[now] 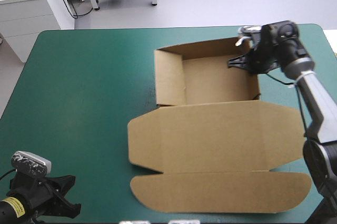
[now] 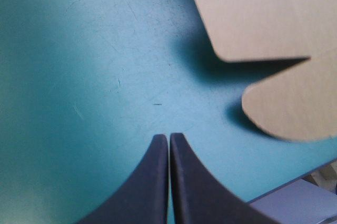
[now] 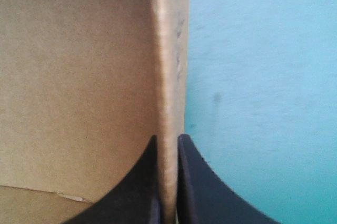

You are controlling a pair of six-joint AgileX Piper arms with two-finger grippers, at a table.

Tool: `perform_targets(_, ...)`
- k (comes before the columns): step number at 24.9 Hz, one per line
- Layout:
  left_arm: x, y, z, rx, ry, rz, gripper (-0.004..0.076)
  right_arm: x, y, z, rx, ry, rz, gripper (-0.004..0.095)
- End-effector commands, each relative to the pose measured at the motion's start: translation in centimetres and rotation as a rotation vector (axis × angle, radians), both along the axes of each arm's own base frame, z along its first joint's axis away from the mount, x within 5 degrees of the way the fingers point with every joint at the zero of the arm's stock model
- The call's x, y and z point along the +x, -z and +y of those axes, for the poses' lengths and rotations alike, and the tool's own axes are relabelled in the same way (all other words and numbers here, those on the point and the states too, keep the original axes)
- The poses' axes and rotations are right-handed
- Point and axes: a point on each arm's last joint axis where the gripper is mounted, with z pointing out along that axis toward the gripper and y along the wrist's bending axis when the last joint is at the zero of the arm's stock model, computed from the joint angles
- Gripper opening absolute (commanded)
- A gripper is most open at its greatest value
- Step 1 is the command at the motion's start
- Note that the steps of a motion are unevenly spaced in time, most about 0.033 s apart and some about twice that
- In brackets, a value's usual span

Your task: Fold the box

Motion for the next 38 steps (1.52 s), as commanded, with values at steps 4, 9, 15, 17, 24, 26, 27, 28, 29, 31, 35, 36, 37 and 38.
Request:
perform_targets(4, 0.3, -1.0, -0.2, -0.034, 0.001, -0.055, -0.0008, -3.1, -5.0, -10.9, -0.066, 0.239, -0.129, 0.0)
perform_targets(9, 0.3, -1.0, -0.2, -0.036, 0.001, -0.055, -0.0008, -4.0, -3.1, -19.1, -0.085, 0.435, -0.068, 0.0)
perform_targets(15, 0.4, -1.0, -0.2, -0.038, 0.001, -0.059, -0.0008, -4.0, 0.3, -24.4, -0.079, 0.526, 0.032, -0.0004)
perform_targets(17, 0.3, -1.0, -0.2, -0.037, 0.001, -0.058, -0.0008, -3.8, 1.6, -25.5, -0.059, 0.548, 0.065, -0.0004)
perform_targets(24, 0.3, -1.0, -0.2, -0.035, 0.001, -0.054, -0.0008, -3.9, 2.9, -26.9, -0.007, 0.538, 0.085, 0.0388)
perform_targets(26, 0.3, -1.0, -0.2, -0.035, 0.001, -0.054, -0.0008, -3.9, 2.8, -26.8, -0.007, 0.538, 0.085, 0.0665)
perform_targets(27, 0.3, -1.0, -0.2, -0.035, 0.001, -0.054, -0.0008, -4.1, 2.3, -26.6, -0.005, 0.538, 0.071, 0.078)
perform_targets(28, 0.3, -1.0, -0.2, -0.035, 0.001, -0.054, -0.0008, -4.4, 1.8, -26.5, -0.015, 0.539, 0.061, 0.0825)
perform_targets(29, 0.3, -1.0, -0.2, -0.035, 0.001, -0.054, -0.0008, -4.6, 1.2, -26.3, -0.011, 0.538, 0.044, 0.0848)
perform_targets(31, 0.3, -1.0, -0.2, -0.035, 0.001, -0.054, -0.0008, -5.5, -1.1, -25.1, 0.032, 0.529, -0.033, 0.0851)
perform_targets(35, 0.4, -1.1, -0.2, -0.035, -0.002, -0.067, -0.0008, -7.4, -5.7, -20.8, 0.145, 0.387, -0.199, 0.0795)
perform_targets(36, 0.5, -1.1, -0.2, -0.039, -0.003, -0.075, -0.0008, -7.8, -6.3, -20.0, 0.155, 0.365, -0.221, 0.0752)
perform_targets(37, 0.5, -1.2, -0.2, -0.045, -0.003, -0.082, -0.0008, -8.1, -6.7, -19.2, 0.159, 0.343, -0.233, 0.0705)
perform_targets(38, 0.5, -1.2, -0.3, -0.048, -0.003, -0.089, -0.0008, -8.4, -7.1, -18.2, 0.162, 0.312, -0.242, 0.0625)
